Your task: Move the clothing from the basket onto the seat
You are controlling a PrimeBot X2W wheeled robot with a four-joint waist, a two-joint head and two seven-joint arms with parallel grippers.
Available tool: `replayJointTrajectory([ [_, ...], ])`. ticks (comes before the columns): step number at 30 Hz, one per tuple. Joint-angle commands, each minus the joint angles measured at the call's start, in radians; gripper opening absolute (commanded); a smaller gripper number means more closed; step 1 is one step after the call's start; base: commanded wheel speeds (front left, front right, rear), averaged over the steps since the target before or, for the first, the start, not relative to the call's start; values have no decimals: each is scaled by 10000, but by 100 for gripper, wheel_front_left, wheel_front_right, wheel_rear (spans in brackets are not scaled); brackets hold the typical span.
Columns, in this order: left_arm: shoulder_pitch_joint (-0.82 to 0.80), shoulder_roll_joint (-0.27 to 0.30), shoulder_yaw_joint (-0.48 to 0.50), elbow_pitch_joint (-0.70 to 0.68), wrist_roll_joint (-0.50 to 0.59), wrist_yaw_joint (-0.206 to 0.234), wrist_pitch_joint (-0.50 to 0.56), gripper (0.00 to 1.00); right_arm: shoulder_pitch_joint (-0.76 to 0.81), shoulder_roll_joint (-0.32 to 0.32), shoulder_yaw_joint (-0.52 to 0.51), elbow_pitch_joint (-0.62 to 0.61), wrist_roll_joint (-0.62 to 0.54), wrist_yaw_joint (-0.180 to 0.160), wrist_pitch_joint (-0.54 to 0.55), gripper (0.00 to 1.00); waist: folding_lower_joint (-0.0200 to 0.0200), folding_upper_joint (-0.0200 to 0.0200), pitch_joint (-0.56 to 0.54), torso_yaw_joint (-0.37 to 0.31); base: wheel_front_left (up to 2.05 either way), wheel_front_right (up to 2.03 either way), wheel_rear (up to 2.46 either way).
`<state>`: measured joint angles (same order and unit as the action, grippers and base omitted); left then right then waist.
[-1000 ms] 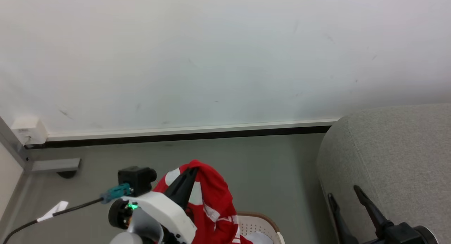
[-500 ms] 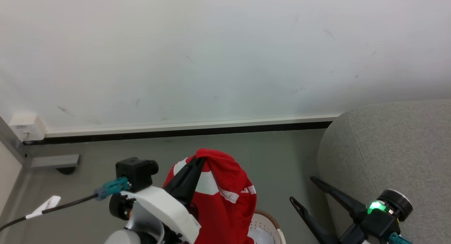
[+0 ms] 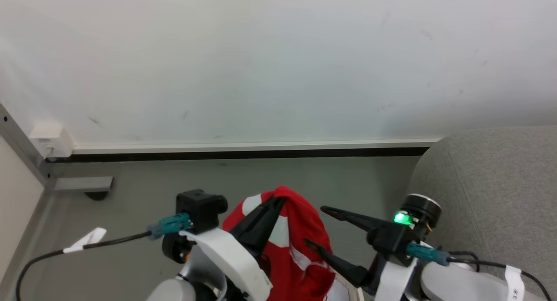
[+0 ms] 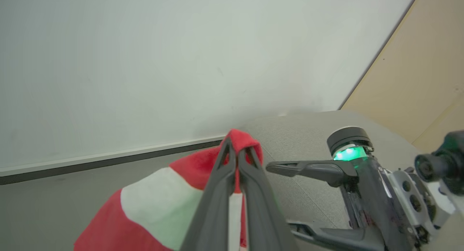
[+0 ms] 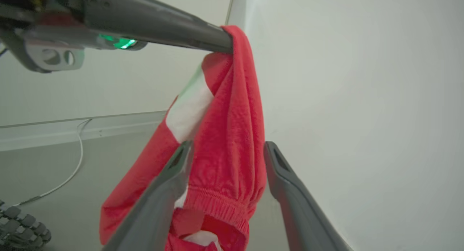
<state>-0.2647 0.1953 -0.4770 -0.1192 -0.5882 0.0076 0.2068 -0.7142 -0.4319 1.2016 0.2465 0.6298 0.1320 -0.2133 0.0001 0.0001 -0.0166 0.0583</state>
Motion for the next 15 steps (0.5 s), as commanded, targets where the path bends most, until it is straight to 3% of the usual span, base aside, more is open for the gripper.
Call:
replayJointTrajectory([
  [1,-147,-57,-82,-12,61,-79,21,0,-398,172,303,327,283,-25,-103,100,-1,-1,10,59,0,0,0],
  [10,-258,-266,-491,-155,-48,-244,159,0,-724,1264,794,1848,917,-25,-355,100,-1,-1,-88,274,0,0,0],
  [12,-298,-309,-549,-147,-72,-255,167,0,-331,1472,816,1882,1006,-25,-155,20,-1,-1,-132,346,0,0,0],
  [13,-310,-314,-568,-138,-65,-239,171,0,-292,1540,803,1851,1119,-25,-115,0,-1,-1,-156,362,0,0,0],
  [15,-322,-303,-560,-101,-36,-187,156,0,-285,1556,780,1849,1339,-25,-162,0,-1,-1,-182,371,0,0,0],
])
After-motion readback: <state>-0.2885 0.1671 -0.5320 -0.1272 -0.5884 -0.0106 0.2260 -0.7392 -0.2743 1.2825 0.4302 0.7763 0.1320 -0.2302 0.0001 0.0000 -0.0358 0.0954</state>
